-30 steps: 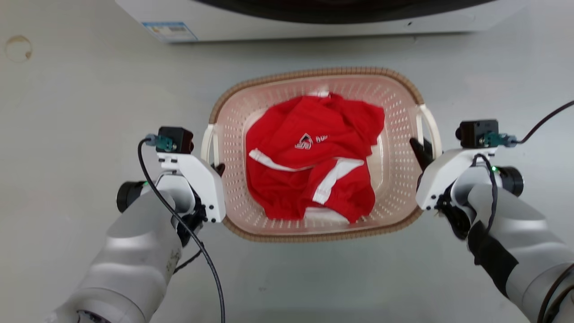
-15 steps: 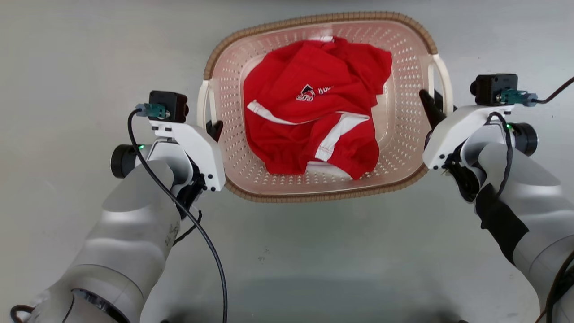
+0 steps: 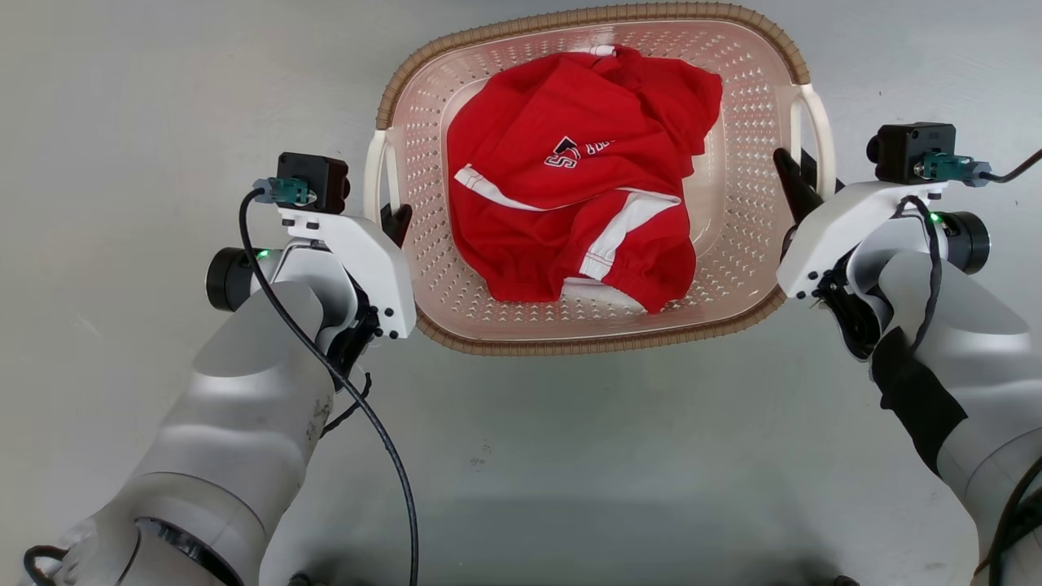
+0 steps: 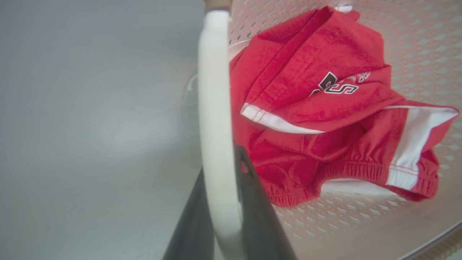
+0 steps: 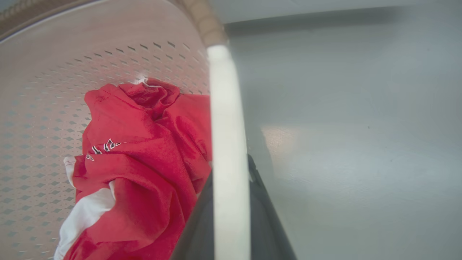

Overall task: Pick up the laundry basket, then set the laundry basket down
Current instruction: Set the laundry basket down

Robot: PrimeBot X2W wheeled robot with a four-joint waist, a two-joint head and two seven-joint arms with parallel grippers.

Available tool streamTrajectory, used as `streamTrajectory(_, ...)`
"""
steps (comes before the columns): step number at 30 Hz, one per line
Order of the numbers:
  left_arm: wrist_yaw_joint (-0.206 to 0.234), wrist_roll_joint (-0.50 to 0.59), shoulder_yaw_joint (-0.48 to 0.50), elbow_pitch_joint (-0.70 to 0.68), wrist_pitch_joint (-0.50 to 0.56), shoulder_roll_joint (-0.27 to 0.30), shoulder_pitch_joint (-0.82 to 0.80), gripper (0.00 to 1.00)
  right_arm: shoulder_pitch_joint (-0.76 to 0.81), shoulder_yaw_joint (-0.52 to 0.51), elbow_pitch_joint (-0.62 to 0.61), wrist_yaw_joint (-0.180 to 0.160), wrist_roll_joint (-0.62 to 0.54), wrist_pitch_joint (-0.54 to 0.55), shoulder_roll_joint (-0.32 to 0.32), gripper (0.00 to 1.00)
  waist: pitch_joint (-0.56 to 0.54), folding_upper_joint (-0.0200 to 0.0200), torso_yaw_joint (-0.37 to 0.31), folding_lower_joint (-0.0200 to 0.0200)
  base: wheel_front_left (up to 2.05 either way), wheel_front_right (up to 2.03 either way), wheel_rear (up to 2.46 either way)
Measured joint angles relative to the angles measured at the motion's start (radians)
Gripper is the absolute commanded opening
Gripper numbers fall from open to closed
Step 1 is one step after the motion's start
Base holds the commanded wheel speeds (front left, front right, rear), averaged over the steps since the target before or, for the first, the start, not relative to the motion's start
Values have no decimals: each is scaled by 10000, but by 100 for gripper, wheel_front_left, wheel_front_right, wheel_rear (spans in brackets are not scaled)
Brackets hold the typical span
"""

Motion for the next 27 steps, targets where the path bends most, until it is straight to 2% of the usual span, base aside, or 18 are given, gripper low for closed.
streamTrajectory(5,0,-2,-13,2,-75,-19,-3,0,62,-510,-61,0,-537,0,-8,0,4,0,15,1,0,0,0)
streamTrajectory(6,2,-35,15,4,-109,-33,-3,7,113,-637,-94,0,-648,0,-19,0,1,0,22,1,0,0,0)
streamTrajectory(7,2,-58,17,10,-240,-42,-3,84,176,-734,-130,0,-731,-6,-29,16,2,0,26,0,0,0,0)
streamTrajectory(8,0,-59,10,19,-293,-42,-3,100,221,-819,-161,0,-790,-6,-42,100,2,0,27,0,0,0,0)
streamTrajectory(12,2,-61,13,157,-648,94,-3,100,247,-1191,-301,0,-1164,-6,-389,100,26,0,26,0,0,0,0)
streamTrajectory(18,6,-102,6,111,-1275,159,-2,100,453,-1770,-706,-25,-1768,-10,-545,100,65,0,52,0,0,0,0)
streamTrajectory(27,19,-566,-314,-734,-1522,472,12,100,648,-2431,-1141,-94,-2460,-84,-754,100,125,0,92,0,0,0,0)
